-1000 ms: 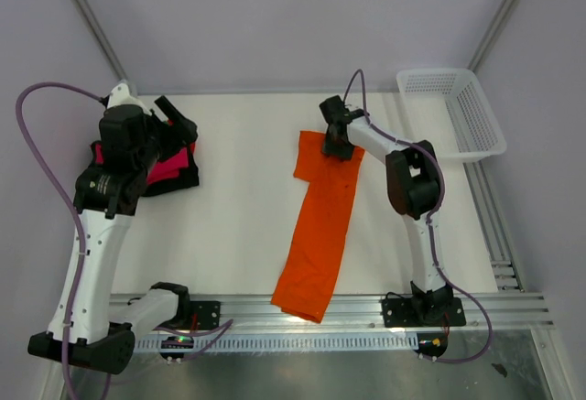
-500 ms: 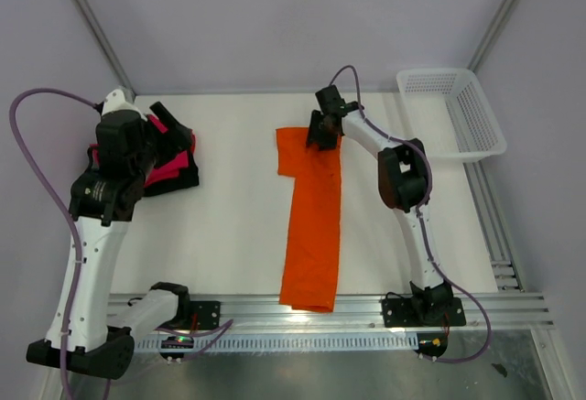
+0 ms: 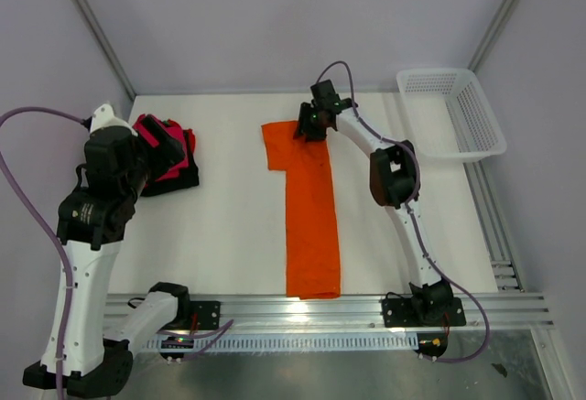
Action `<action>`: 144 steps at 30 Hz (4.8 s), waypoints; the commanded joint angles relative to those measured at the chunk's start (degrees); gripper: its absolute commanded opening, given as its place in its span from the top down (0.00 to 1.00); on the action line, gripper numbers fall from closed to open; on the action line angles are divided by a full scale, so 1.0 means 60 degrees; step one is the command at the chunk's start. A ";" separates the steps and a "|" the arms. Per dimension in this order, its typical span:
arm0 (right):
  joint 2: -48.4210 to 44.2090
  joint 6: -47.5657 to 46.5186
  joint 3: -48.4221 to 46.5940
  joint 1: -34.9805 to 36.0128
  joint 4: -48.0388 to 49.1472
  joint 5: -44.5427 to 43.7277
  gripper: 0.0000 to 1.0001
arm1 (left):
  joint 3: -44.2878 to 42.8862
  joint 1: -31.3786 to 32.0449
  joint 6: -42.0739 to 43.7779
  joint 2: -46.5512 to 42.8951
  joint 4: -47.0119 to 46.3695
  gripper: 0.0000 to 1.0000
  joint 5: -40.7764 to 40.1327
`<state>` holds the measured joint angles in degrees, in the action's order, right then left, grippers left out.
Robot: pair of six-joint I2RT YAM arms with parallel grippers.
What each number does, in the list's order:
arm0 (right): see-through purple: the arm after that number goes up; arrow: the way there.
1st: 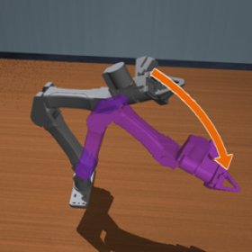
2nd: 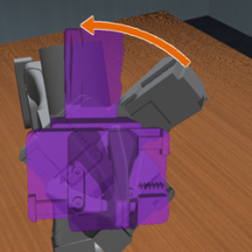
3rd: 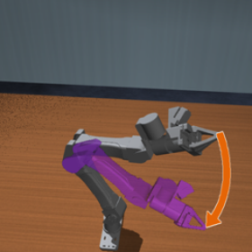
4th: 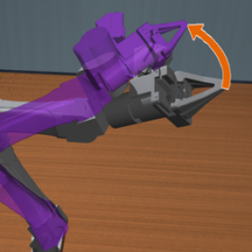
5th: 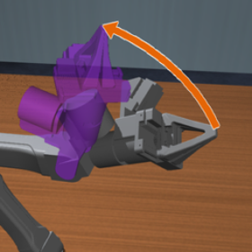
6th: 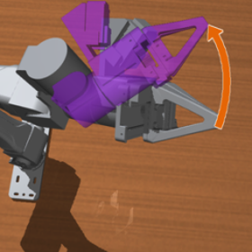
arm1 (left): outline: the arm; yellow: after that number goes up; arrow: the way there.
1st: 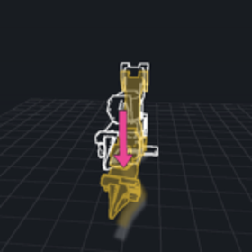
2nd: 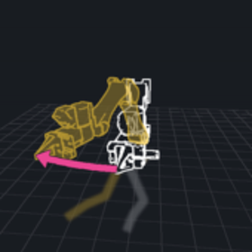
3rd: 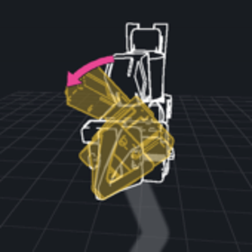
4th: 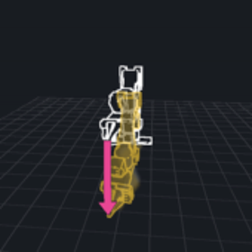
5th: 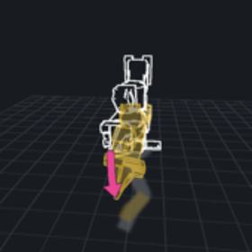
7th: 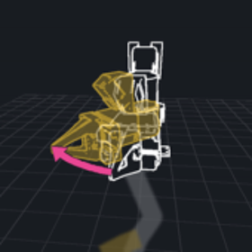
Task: Fold and stack the t-shirts
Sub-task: Rotate the tshirt 90 degrees, then grab the bottom of the folded rectangular tshirt with both arms
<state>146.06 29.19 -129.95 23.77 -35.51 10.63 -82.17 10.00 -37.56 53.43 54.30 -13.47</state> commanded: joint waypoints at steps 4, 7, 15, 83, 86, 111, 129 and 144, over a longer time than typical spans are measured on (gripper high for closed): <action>-0.0564 -0.0397 0.0415 0.0008 0.0686 -0.1024 0.49 | 0.0365 -0.0041 -0.0375 -0.0349 0.0324 0.19 0.0165; -0.1401 -0.0412 0.1792 0.0008 0.1723 -0.1434 0.49 | 0.0525 -0.0041 -0.0492 -0.0438 0.0295 0.18 0.0399; -0.3978 -0.0952 0.3843 0.0037 0.2651 -0.2299 0.49 | 0.1023 -0.0041 -0.0859 -0.0657 -0.0012 0.18 0.1000; -0.3365 -0.0132 0.5969 0.2191 0.0599 -0.1435 0.50 | 0.1478 -0.0041 -0.0976 -0.0951 -0.0628 0.18 0.0253; -0.4124 -0.0265 0.6569 0.2191 0.1228 -0.1172 0.50 | 0.1624 -0.0041 -0.0961 -0.0893 -0.0715 0.18 0.0356; -1.3251 0.3205 1.5953 0.2205 0.4716 0.1626 0.43 | 0.2563 -0.0041 -0.0947 0.1157 -0.2517 0.19 0.2142; -1.6315 0.5681 1.9591 0.2205 0.5624 0.2035 0.42 | 0.1904 -0.0041 -0.1020 0.2579 -0.3059 0.20 0.3344; -1.5323 0.7468 2.1365 0.2849 0.9488 0.1729 0.42 | 0.2035 -0.0041 -0.1035 0.2462 -0.3089 0.20 0.3579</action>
<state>51.18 70.96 -3.09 39.64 10.87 22.96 -69.34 10.00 -44.58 69.97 37.52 7.14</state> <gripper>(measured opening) 0.584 0.799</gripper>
